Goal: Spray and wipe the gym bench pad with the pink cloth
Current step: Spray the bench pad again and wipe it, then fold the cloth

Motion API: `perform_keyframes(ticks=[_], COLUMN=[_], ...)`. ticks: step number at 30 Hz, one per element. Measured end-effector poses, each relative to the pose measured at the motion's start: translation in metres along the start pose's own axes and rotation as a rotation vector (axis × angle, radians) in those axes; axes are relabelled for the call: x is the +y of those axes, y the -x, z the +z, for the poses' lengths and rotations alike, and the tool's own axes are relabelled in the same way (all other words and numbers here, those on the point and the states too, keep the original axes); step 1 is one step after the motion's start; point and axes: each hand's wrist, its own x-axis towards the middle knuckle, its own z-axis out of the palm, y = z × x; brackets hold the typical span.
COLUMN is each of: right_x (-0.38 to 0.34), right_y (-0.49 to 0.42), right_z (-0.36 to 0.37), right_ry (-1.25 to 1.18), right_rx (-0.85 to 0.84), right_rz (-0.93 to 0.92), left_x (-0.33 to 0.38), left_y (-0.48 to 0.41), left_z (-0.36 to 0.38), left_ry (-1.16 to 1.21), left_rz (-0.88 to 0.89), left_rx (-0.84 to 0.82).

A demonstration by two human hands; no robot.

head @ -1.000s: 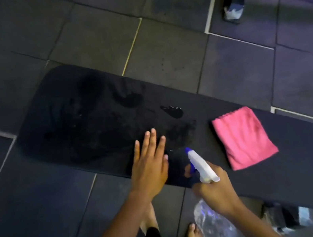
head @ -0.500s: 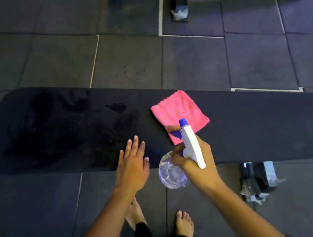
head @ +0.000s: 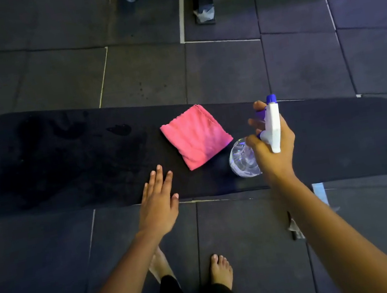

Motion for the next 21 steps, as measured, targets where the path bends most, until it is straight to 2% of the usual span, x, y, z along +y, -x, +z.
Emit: perform_keyframes(ticks=[5,9,13,15,21], right_x=[0.012,0.02,0.038,0.053,0.082], right_y=[-0.006,-0.004,0.016,0.039,0.1], right_z=[0.009,0.007,-0.004,-0.008,0.001], right_ry=[0.012,0.114,0.122,0.209,0.277], right_rx=[-0.015,-0.014,0.003,0.022,0.064], right_rz=[-0.042,-0.047,0.151,0.212,0.18], left_x=[-0.008,-0.01,-0.007,-0.007,-0.015], left_y=[-0.001,-0.001,0.003,0.003,0.003], left_z=[0.0,0.001,0.002,0.002,0.003], left_ry=[0.015,0.011,0.034,0.031,0.038], left_rz=[0.016,0.019,0.011,0.013,0.038], left_rx=[-0.008,-0.002,0.018,0.003,0.001])
